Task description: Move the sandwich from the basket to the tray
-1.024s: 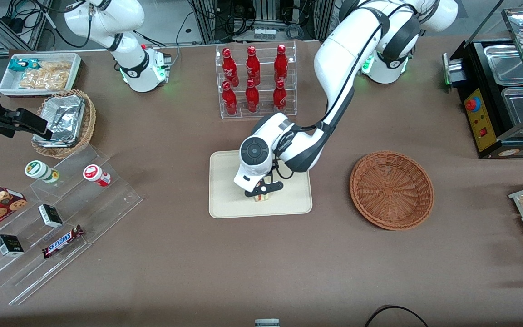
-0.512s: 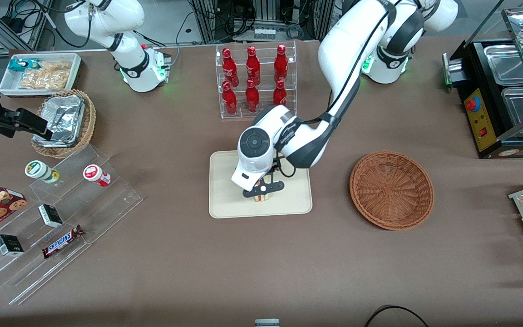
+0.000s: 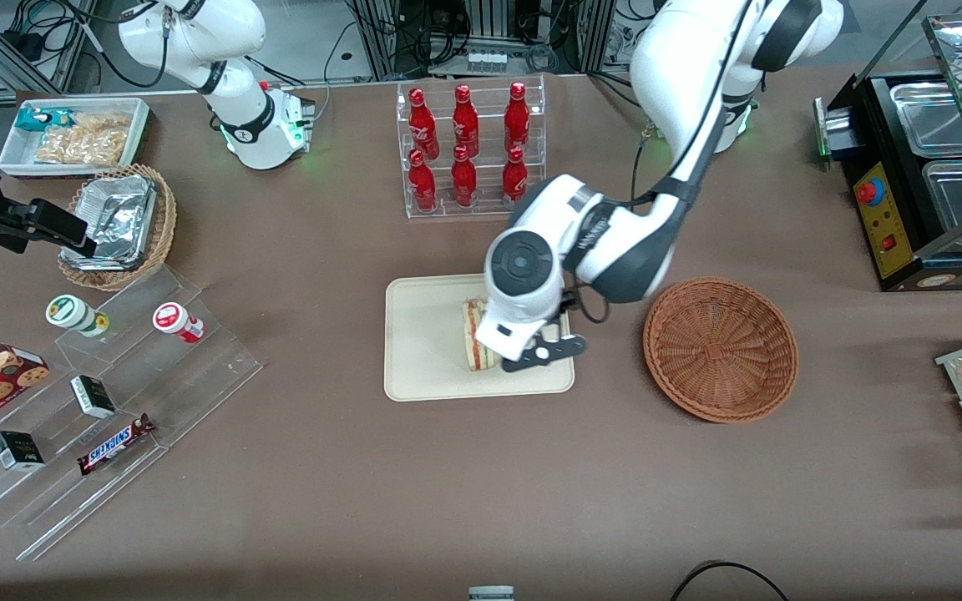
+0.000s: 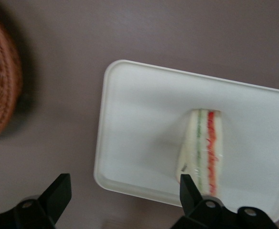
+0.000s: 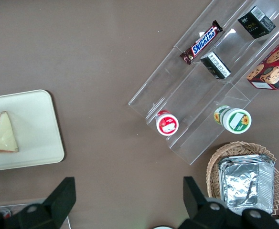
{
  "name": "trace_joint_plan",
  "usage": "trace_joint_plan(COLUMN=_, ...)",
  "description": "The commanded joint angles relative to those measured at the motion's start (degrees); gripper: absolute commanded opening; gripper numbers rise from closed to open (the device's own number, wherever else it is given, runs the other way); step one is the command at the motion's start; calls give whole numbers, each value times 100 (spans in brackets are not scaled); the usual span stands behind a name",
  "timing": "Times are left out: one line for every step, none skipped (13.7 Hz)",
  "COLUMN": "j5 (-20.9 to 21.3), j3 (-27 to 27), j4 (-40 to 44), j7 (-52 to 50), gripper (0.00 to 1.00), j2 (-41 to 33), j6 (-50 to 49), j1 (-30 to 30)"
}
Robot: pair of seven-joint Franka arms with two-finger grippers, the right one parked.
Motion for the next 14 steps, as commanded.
trace_joint_plan(j5=-22, j3=19, j4=-927, j7=605, gripper=100, j2=-763, j6=-29, j1=386)
trace_joint_plan(j5=-22, j3=11, j4=-1129, j7=860, gripper=100, j2=-965, j6=-29, j1=623)
trace_joint_plan(j5=-22, j3=10, j4=-1331, j7=1141, gripper=100, j2=-1149, j6=-29, j1=764)
trace_joint_plan(j5=-22, j3=10, j4=-1516, j7=1396, gripper=100, j2=-1299, j6=-29, j1=922)
trace_joint_plan(j5=-31, j3=10, j4=-1692, j7=1633, gripper=100, j2=-1440, j6=-21, j1=1089)
trace_joint_plan(j5=-40, j3=10, j4=-1850, j7=1879, gripper=100, j2=-1607, j6=-29, j1=1169)
trace_joint_plan(j5=-66, j3=10, j4=-2061, j7=2091, gripper=100, j2=-1791, j6=-38, j1=1292)
trace_joint_plan(j5=-66, j3=10, j4=-2272, j7=2258, gripper=100, j2=-1984, j6=-38, j1=1362)
trace_joint_plan(j5=-66, j3=19, j4=-2439, j7=2408, gripper=100, j2=-2152, j6=-29, j1=1433)
trace_joint_plan(j5=-57, j3=19, j4=-2528, j7=2522, gripper=100, j2=-2284, j6=-55, j1=1547)
trace_joint_plan(j5=-57, j3=19, j4=-2607, j7=2645, gripper=100, j2=-2433, j6=-90, j1=1600)
trace_joint_plan(j5=-57, j3=11, j4=-2808, j7=2820, gripper=100, j2=-2661, j6=-99, j1=1783)
trace_joint_plan(j5=-57, j3=2, j4=-2949, j7=3083, gripper=100, j2=-2863, j6=-126, j1=1872)
trace_joint_plan(j5=-57, j3=-33, j4=-2994, j7=3347, gripper=100, j2=-2978, j6=-256, j1=2012)
